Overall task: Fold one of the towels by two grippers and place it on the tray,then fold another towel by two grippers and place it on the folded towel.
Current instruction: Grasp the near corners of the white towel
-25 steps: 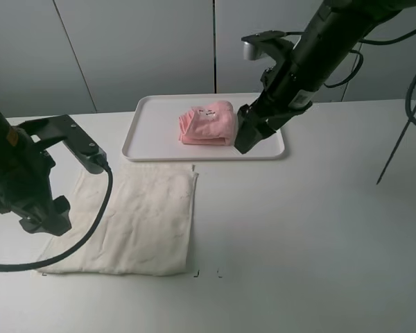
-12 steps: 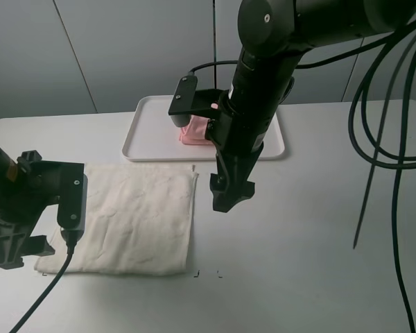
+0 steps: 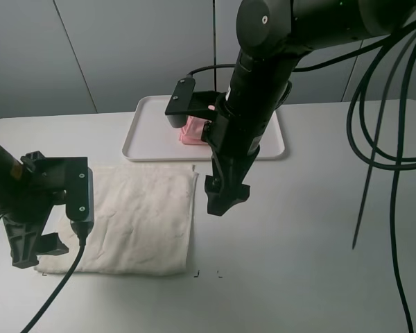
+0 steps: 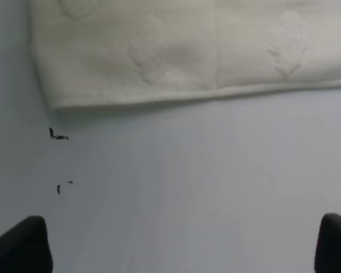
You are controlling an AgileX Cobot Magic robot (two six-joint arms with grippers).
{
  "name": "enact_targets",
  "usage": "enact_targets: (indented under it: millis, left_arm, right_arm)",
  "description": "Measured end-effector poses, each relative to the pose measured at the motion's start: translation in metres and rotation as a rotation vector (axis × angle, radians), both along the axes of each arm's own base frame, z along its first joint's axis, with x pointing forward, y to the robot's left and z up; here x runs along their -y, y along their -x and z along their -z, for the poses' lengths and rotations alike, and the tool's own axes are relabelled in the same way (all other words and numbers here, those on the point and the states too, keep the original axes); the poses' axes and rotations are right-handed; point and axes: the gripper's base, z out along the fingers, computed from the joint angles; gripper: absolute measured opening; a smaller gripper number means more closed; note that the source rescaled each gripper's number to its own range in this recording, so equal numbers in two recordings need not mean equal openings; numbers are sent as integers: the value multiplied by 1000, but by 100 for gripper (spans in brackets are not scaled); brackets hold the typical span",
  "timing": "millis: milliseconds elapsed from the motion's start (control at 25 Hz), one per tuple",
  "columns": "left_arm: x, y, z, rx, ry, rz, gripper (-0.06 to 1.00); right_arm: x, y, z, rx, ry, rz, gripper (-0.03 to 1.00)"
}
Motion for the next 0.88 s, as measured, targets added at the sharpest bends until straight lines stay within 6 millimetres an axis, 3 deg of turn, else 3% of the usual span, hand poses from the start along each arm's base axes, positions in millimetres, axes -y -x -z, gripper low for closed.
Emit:
enact_targets:
  millis: [280,520,720,880]
  left_arm:
    - [-1,0,0,-4,-13,35,100]
    - [-32,-7,1,-48,-49,25,100]
    - [-37,-8,3,-78,1,144,100]
    - [-38,-7,17,-172,-30,207,100]
  right_arm:
    - [-2,1,0,-17,-19,13,99]
    - [-3,2,-1,-16,-26,-8,99]
    - [-20,16,-1,8,-46,-87,99]
    - [-34,28,8,8,-26,-152,99]
